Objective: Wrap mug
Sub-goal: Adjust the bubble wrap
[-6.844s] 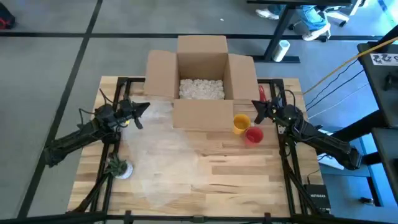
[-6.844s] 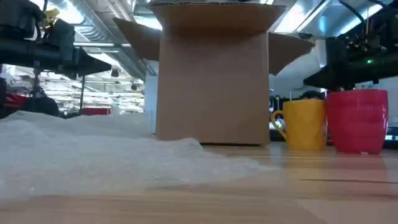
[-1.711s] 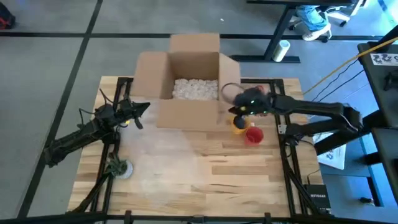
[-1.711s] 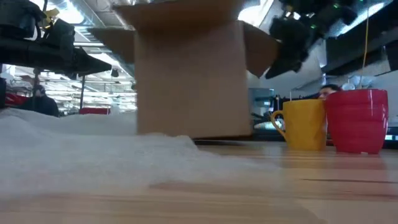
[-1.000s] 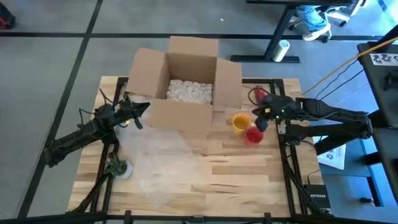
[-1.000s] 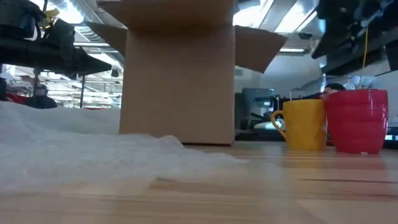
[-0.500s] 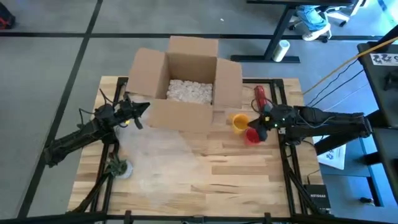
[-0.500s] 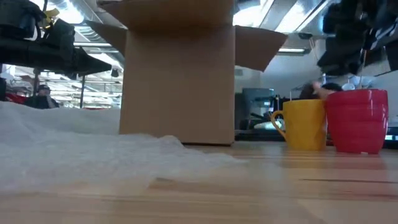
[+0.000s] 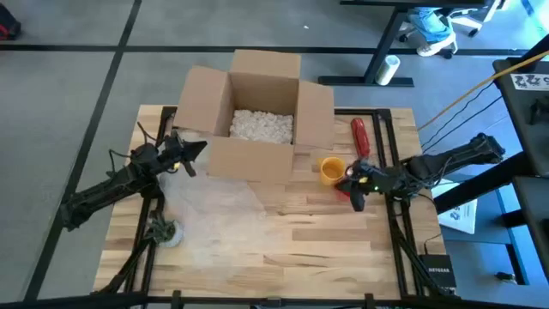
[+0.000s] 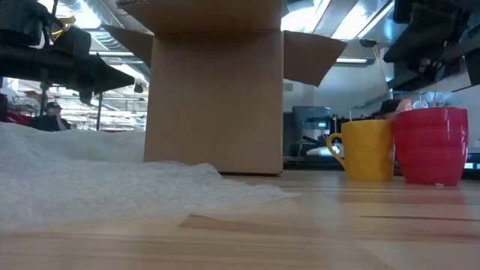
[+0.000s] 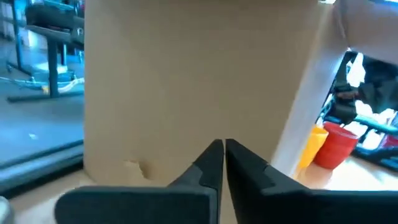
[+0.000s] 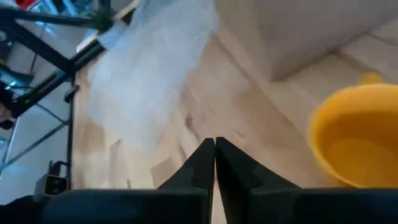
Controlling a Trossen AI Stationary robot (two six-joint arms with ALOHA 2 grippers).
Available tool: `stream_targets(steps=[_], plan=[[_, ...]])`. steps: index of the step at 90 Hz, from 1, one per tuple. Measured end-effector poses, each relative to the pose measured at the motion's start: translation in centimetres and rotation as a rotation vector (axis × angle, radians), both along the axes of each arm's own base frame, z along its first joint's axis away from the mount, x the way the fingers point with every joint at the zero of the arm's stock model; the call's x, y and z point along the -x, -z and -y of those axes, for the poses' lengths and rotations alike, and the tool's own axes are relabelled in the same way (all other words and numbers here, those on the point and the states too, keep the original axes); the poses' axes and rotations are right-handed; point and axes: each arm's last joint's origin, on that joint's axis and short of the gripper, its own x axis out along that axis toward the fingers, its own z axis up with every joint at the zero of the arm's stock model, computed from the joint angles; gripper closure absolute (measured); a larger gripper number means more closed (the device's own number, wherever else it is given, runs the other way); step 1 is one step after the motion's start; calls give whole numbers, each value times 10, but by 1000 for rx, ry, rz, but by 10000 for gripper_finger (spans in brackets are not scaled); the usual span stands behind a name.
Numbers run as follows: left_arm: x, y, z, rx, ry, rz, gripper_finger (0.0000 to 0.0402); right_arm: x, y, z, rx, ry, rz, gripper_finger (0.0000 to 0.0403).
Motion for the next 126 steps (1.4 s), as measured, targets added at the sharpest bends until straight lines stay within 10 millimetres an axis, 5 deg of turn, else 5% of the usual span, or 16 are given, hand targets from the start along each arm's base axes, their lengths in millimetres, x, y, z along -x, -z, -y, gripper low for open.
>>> stream_targets(steps=[13,25,44,70,93,126], plan=[[-2,-4,5,6,121,24,402,-10,-5,-9,47,-42,-25,403],[0,-30,13,-65,173,26,402,-17,-13,-11,66,-54,-22,403],[-2,-63,20,22,197,-213,402,-18,-18,-11,85,-45,-4,403],[-34,-77,32,348,272,-584,402,-18,-18,-11,87,-40,-3,403],[-66,-104,68,361,329,-776,402,-26,-10,-14,80,-33,-42,403],[-92,-79,124,370,346,-966,402,-72,9,-36,41,-132,-37,403]])
